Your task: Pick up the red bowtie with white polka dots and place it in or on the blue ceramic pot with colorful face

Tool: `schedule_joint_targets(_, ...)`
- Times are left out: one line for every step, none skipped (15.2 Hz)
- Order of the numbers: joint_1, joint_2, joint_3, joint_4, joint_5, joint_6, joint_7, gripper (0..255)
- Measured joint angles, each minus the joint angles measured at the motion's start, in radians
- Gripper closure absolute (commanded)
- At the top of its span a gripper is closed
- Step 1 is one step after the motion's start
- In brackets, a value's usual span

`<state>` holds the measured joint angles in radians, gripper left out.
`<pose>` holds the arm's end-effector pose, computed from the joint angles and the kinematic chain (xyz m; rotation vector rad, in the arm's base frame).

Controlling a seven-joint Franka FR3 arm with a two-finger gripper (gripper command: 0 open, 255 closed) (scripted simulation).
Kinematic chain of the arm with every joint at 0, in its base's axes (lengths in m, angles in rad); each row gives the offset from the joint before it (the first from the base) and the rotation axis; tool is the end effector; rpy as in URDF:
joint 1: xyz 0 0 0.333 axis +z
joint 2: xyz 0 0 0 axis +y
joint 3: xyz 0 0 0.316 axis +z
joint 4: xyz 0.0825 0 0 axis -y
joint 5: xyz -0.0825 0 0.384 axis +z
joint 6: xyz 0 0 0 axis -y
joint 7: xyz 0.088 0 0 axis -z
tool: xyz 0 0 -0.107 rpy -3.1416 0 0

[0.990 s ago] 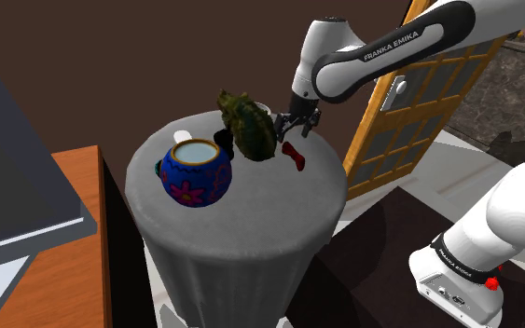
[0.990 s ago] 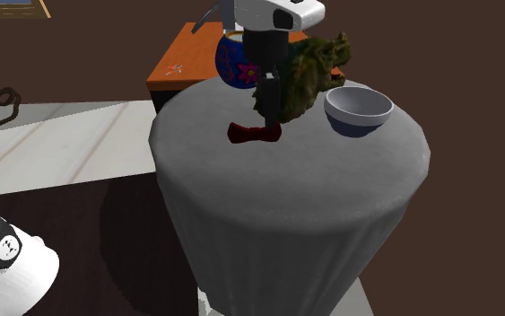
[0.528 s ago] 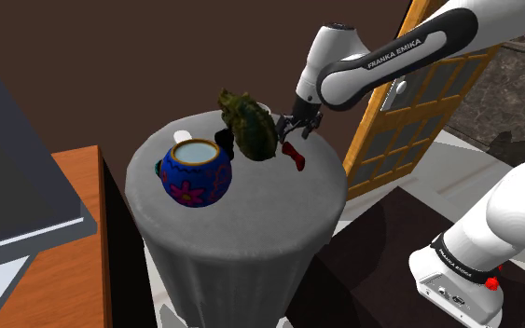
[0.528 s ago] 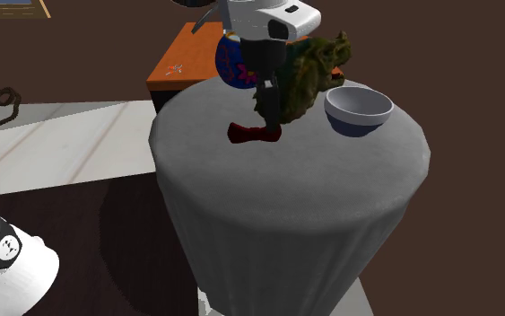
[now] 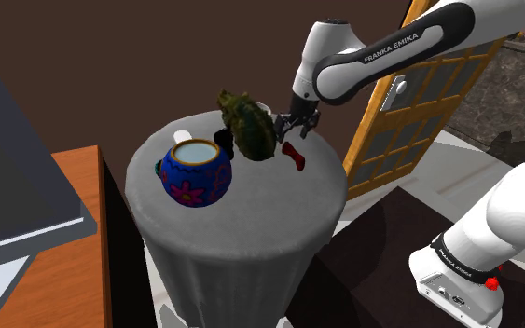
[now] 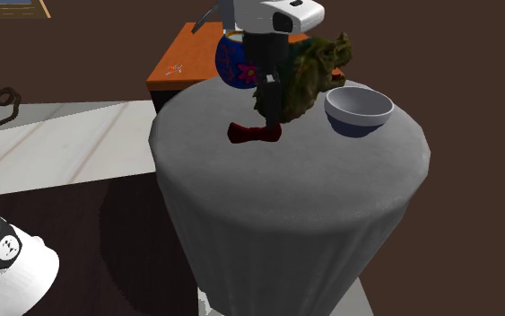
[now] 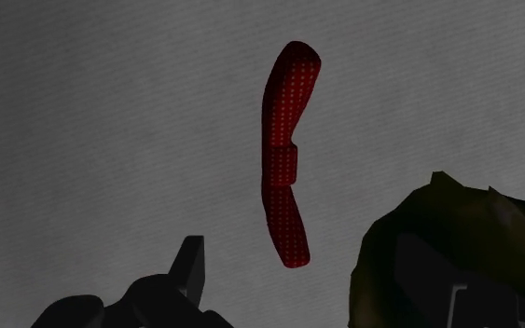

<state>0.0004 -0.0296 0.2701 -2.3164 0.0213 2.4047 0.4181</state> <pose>0.4981 0.1385 0.3650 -3.0806 0.2504 -0.1664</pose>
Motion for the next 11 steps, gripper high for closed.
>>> schedule_joint_targets(0.004,-0.003,0.003,0.004,0.001,-0.004,0.009,255)
schedule_joint_targets(0.004,0.000,0.004,0.017,0.002,-0.021,0.005,255)
schedule_joint_targets(0.004,-0.007,0.003,0.016,0.005,-0.035,0.002,255)
schedule_joint_targets(0.005,-0.002,0.003,0.028,0.008,-0.058,-0.001,255)
schedule_joint_targets(0.008,0.009,0.007,0.029,0.009,-0.098,0.004,255)
schedule_joint_targets(0.008,0.007,0.006,0.024,0.012,-0.120,0.000,255)
schedule_joint_targets(0.007,0.004,0.005,0.026,0.014,-0.138,-0.003,255)
schedule_joint_targets(0.006,0.000,0.005,0.031,0.016,-0.153,-0.005,255)
schedule_joint_targets(0.006,-0.008,0.005,0.035,0.019,-0.168,-0.006,255)
schedule_joint_targets(0.006,-0.008,0.005,0.035,0.019,-0.168,-0.006,0)
schedule_joint_targets(0.006,-0.008,0.005,0.035,0.019,-0.168,-0.006,0)
